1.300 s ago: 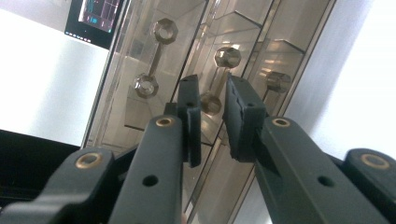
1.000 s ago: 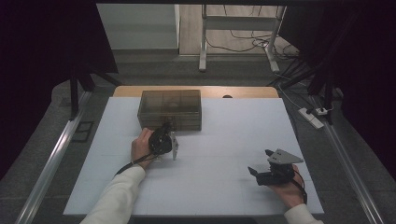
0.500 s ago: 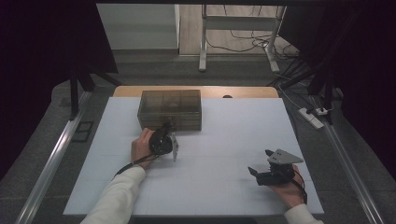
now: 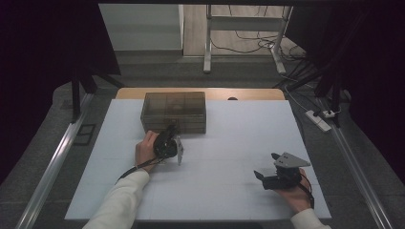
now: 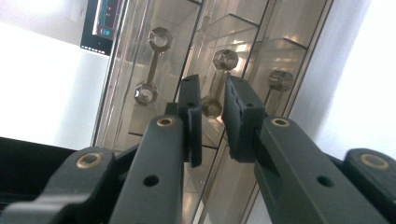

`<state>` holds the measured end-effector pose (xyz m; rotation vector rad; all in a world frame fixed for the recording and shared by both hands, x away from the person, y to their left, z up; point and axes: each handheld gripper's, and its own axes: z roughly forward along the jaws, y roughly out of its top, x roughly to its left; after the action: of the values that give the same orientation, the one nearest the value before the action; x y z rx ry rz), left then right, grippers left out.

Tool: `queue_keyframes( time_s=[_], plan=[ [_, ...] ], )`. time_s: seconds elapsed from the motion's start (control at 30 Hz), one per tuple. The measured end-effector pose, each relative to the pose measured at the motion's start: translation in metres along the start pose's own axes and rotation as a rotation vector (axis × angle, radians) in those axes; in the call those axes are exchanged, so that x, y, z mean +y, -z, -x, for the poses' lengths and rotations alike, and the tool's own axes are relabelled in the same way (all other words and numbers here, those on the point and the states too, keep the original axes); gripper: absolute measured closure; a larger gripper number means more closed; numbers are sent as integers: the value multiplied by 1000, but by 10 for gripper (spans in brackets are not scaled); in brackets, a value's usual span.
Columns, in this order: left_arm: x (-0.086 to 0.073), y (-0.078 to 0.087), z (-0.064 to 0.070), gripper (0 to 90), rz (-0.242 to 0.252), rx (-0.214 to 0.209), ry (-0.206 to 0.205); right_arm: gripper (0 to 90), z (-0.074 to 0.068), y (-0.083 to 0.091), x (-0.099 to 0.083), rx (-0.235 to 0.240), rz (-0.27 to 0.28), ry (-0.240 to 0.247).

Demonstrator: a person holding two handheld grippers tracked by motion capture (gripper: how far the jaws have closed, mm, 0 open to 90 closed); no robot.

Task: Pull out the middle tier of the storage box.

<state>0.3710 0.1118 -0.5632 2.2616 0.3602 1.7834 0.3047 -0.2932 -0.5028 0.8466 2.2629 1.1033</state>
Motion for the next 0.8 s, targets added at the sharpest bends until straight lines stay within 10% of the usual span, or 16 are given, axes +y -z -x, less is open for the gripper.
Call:
queue_keyframes(
  time_s=[0.8],
  plan=[
    [-2,0,0,784,-38,-4,21,68,0,1,0,-2,4,-3]
  ],
)
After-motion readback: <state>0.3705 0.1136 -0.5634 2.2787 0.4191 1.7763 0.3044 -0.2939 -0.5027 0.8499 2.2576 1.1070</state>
